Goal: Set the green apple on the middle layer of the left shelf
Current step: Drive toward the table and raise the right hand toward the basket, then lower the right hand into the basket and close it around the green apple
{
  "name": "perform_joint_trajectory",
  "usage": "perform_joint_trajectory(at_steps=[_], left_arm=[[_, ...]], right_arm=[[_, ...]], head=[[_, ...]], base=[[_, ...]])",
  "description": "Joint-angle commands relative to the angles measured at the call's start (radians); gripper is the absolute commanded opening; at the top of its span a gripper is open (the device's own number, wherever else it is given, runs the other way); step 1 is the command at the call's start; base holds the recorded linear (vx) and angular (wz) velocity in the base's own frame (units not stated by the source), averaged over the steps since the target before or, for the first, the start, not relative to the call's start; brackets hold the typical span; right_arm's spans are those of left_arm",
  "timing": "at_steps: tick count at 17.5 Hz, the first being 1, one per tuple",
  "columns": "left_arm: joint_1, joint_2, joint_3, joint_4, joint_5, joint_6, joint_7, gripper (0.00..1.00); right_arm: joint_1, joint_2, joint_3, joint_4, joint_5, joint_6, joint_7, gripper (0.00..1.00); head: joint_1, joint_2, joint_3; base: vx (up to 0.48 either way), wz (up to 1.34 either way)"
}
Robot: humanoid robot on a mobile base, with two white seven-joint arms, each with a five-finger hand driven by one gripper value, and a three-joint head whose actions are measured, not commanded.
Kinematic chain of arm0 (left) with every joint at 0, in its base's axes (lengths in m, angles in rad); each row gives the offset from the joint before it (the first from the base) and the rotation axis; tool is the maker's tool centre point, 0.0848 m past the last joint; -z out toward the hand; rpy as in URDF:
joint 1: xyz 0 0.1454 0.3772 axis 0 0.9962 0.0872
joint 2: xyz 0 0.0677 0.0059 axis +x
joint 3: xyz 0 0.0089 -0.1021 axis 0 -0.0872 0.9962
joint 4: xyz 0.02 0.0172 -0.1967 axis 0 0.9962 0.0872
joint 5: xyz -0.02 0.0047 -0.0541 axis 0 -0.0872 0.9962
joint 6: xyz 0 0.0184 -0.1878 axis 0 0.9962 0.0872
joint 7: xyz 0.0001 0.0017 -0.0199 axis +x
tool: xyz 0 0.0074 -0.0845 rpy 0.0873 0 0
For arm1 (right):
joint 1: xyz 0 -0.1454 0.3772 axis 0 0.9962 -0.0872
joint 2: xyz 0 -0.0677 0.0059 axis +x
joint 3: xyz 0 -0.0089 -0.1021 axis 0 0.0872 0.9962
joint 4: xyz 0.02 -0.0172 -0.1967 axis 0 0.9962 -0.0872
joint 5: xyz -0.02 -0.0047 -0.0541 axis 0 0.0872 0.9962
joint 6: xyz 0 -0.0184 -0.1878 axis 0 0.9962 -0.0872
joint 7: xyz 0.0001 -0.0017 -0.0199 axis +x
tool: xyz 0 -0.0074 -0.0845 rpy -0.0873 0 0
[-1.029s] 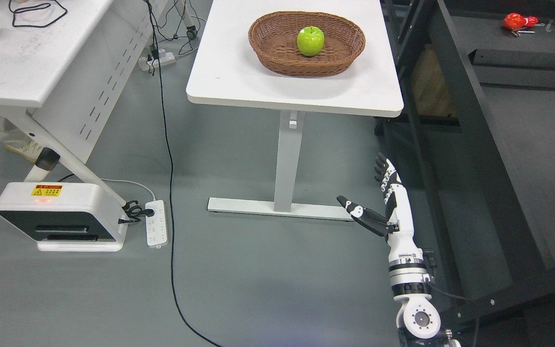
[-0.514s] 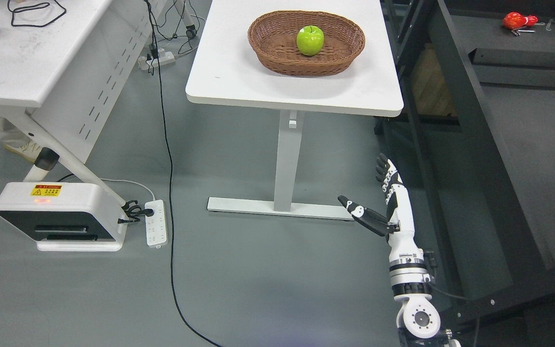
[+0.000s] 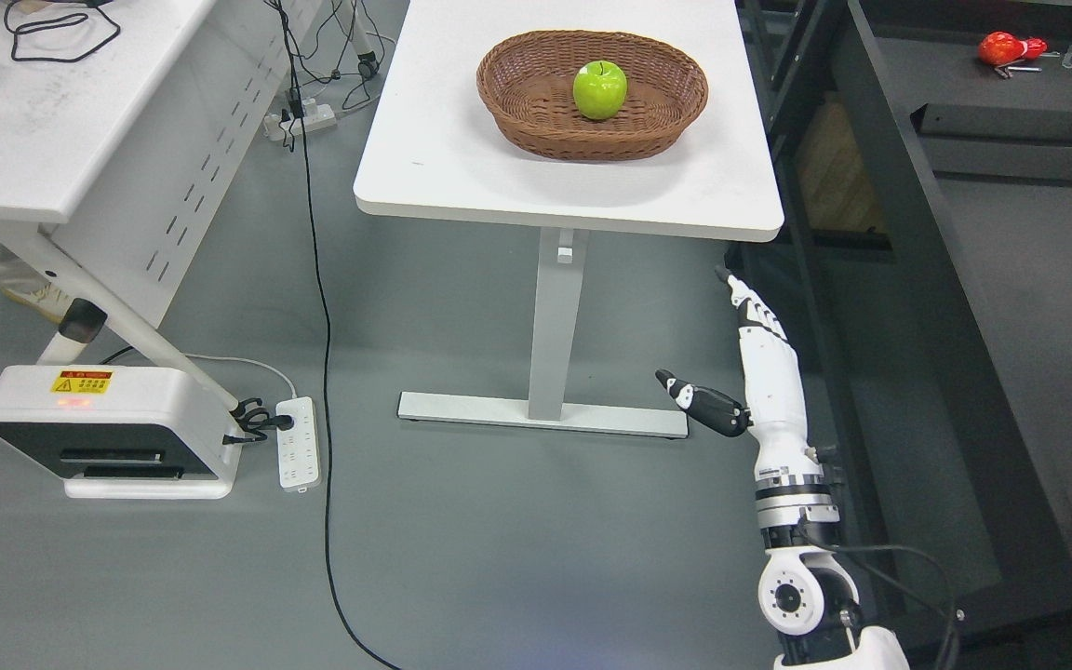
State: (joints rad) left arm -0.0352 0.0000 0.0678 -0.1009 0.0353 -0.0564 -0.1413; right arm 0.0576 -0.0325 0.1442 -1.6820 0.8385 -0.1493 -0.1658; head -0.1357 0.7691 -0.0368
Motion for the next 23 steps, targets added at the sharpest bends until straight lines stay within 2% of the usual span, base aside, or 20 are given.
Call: perform_joint_trajectory(at_steps=[1, 4, 16, 21, 23], left_arm=[[0.000, 0.017, -0.002, 0.000, 0.000, 0.000, 0.000, 1.00], [0.000, 0.017, 0.001, 0.000, 0.000, 0.000, 0.000, 1.00], [0.000, 0.017, 0.001, 0.001, 0.000, 0.000, 0.000, 1.00], [0.000, 0.017, 0.001, 0.000, 0.000, 0.000, 0.000, 1.00], [0.000, 0.017, 0.001, 0.000, 0.000, 0.000, 0.000, 1.00]], right_arm=[[0.011, -0.009, 0.029, -0.038, 0.143, -0.050, -0.017, 1.00], [0.008, -0.006, 0.015, -0.039, 0.091, -0.118, -0.005, 1.00], [-0.068, 0.003, 0.017, -0.036, 0.077, -0.098, 0.009, 0.99], [-0.142, 0.002, 0.031, -0.018, 0.079, -0.095, 0.101, 0.99], [-0.208, 0.002, 0.040, 0.051, 0.088, -0.087, 0.175, 0.99]], head=[[0.0000, 0.000, 0.000], [0.0000, 0.000, 0.000], [0.0000, 0.000, 0.000], [0.0000, 0.000, 0.000], [0.0000, 0.000, 0.000]], base=[[0.117, 0.01], [0.149, 0.00], [0.245, 0.00], [0.291, 0.03], [0.281, 0.05]])
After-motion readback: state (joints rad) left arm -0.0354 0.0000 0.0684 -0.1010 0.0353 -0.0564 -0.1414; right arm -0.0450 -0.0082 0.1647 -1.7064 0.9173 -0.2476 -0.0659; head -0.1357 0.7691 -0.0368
